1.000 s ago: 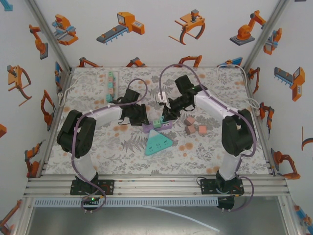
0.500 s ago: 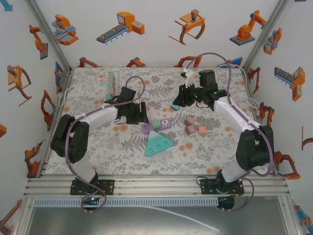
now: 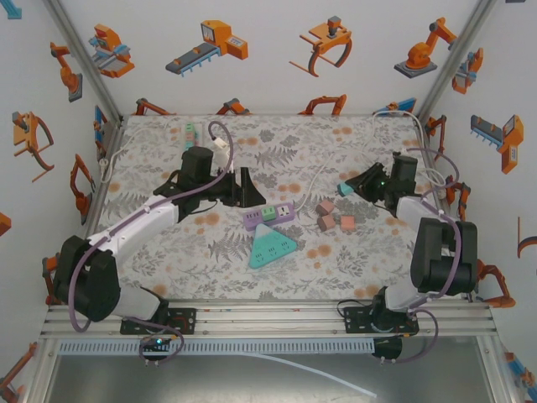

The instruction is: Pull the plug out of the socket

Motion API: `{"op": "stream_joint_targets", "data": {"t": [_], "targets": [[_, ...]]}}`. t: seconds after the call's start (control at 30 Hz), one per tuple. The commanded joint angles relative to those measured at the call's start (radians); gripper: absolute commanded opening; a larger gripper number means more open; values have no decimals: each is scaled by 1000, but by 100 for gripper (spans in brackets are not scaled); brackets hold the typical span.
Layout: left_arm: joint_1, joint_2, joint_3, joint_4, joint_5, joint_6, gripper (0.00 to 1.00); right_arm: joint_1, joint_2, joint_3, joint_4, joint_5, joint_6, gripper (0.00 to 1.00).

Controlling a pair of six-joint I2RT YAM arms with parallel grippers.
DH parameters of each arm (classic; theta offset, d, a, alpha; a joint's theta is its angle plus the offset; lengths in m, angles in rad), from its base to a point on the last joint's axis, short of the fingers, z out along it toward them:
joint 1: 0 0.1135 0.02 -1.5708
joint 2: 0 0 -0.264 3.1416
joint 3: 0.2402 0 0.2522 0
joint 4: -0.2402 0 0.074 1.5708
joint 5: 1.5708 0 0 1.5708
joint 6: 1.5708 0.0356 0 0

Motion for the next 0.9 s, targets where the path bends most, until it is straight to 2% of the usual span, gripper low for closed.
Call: {"op": "stream_joint_targets", "data": {"t": [0.0, 0.13, 0.37, 0.63, 0.87], "targets": [[-7, -33, -3, 66, 123, 40, 66, -6, 3, -27, 84, 35, 57, 0], [-12, -25, 9, 77, 184, 30, 68, -18, 28, -75, 126, 41, 47, 2], [-35, -4, 25, 56, 179, 42, 78, -22, 75, -110, 156, 22, 17, 8], [-41, 16, 33, 41, 151, 58, 81, -23, 89, -116, 109, 41, 8, 33], [-41, 20, 33, 35, 123, 66, 81, -22, 54, -101, 27, 81, -40, 43]]}}
